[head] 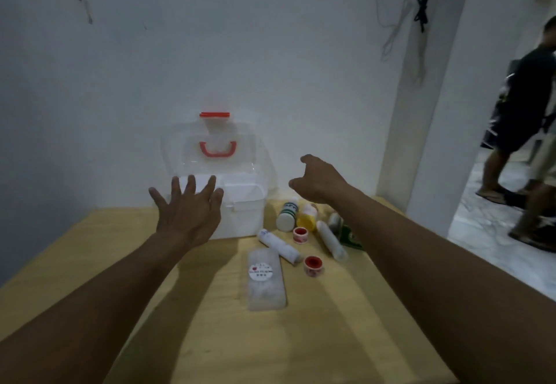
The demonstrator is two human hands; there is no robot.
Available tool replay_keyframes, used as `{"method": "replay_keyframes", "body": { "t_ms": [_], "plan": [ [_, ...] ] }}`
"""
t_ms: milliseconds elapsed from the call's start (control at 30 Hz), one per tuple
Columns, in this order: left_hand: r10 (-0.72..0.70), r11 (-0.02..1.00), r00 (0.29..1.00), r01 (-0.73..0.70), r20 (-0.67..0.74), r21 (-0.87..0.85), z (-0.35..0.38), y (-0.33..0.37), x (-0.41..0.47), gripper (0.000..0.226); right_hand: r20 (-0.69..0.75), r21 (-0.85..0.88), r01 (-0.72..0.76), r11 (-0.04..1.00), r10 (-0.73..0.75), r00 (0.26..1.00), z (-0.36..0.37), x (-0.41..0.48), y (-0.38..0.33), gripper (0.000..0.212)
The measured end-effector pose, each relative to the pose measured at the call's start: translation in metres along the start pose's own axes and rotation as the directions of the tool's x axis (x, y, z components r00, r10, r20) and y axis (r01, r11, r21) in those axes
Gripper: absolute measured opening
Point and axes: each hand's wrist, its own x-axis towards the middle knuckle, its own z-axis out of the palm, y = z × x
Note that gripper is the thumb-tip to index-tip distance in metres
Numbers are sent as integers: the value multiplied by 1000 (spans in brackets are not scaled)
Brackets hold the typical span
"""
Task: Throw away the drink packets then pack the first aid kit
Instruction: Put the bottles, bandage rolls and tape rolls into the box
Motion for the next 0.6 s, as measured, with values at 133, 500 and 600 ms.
{"method": "replay_keyframes", "body": {
  "t_ms": [133, 500, 600],
  "plan": [
    [25, 999, 999, -23, -42, 48, 7, -2, -3, 66, -13, -128, -138, 982, 137, 990, -3, -20, 32, 62],
    [26, 998, 996, -21, -88, 56, 14, -3, 0, 67, -19, -229, -369, 901, 375, 927, 4, -49, 83, 42],
    [30, 999, 996, -27, -89, 42, 12, -2, 1, 68, -6, -218, -372, 902, 380, 925, -6, -52, 81, 34]
  ]
}}
